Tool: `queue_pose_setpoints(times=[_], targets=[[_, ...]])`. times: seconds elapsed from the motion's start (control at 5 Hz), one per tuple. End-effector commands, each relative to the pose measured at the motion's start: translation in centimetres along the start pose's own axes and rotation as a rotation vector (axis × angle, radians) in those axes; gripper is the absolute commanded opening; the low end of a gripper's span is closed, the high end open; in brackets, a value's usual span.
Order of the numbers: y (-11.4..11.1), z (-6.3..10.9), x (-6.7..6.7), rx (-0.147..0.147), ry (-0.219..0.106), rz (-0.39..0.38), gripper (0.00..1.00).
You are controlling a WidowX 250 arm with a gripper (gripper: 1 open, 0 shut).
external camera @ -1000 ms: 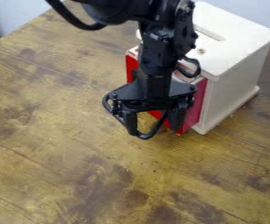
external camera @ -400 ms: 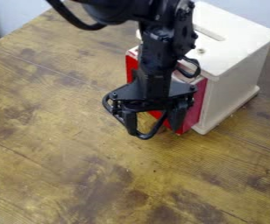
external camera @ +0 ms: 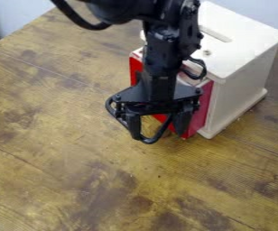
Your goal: Close the drawer
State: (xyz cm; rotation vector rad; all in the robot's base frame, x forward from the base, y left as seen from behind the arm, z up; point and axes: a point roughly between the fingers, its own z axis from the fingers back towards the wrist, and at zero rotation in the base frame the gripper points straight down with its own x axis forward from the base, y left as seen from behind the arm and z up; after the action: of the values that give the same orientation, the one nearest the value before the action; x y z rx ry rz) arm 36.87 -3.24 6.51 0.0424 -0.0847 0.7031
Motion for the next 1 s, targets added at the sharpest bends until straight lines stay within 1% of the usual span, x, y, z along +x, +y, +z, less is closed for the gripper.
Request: queue_pose_setpoints(times=[0.0, 0.6, 0.8], targets=[[5.3, -3.5, 3.3, 0.058, 0.060, 0.205, 1.00], [3.8, -3.1, 3.4, 0.011, 0.023, 0.117, 1.00], [4.7, -3.0, 4.2, 0.002, 0.007, 0.145, 1.00]])
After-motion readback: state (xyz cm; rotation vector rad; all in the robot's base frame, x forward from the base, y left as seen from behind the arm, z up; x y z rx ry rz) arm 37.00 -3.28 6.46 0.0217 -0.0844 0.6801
